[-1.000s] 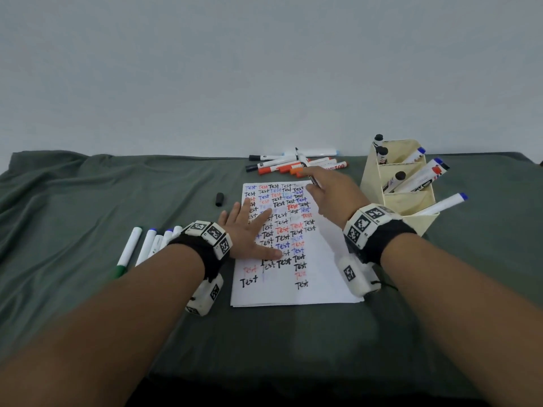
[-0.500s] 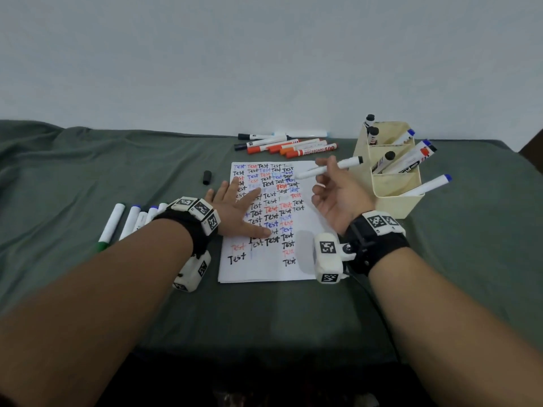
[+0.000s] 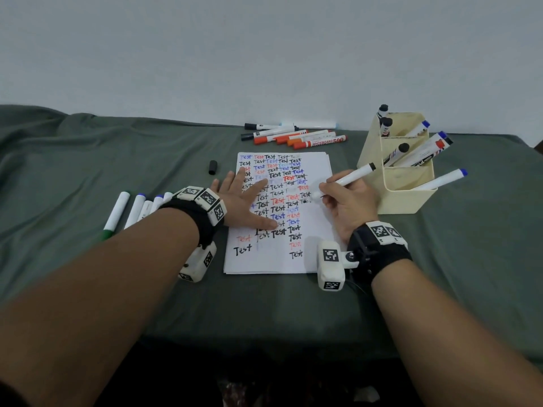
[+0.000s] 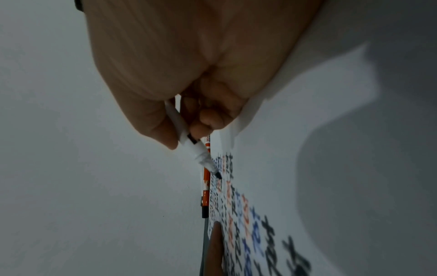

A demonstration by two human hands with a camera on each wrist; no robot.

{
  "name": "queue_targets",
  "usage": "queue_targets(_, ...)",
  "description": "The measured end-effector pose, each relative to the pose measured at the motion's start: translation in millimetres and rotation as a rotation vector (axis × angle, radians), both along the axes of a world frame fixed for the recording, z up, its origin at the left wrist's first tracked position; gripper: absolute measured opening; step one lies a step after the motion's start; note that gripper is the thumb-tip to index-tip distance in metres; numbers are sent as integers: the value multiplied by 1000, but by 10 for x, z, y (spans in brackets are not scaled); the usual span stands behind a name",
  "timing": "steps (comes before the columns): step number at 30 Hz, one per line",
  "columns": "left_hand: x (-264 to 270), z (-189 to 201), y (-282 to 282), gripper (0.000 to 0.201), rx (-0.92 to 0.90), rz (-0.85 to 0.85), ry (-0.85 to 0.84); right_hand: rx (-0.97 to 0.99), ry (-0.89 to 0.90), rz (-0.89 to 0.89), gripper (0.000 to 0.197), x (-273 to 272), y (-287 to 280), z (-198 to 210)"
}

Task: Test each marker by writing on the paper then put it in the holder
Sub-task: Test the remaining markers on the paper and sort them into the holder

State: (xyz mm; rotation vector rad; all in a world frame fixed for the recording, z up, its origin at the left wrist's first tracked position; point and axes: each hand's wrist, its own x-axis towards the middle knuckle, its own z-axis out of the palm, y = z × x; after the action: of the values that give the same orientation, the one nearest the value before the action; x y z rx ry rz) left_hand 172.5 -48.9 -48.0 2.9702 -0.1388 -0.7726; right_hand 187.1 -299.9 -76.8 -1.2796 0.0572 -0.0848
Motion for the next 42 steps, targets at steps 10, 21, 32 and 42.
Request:
queue_targets(10,5,-21,-5,131,1,2,-7,-269,-40,65,13,6,18,-2)
queue_targets(21,10,-26,3,131,-3,6,-9,-315,-78,70,13,27,26,-34)
queue_targets(32,9,-32,-5,132,-6,11,-10,-316,-83,37,13,48,-6,-60)
queue_targets(42,-1,-12,-3,132,-1,11,-3,-326,-68,3,25,50,-22,-50)
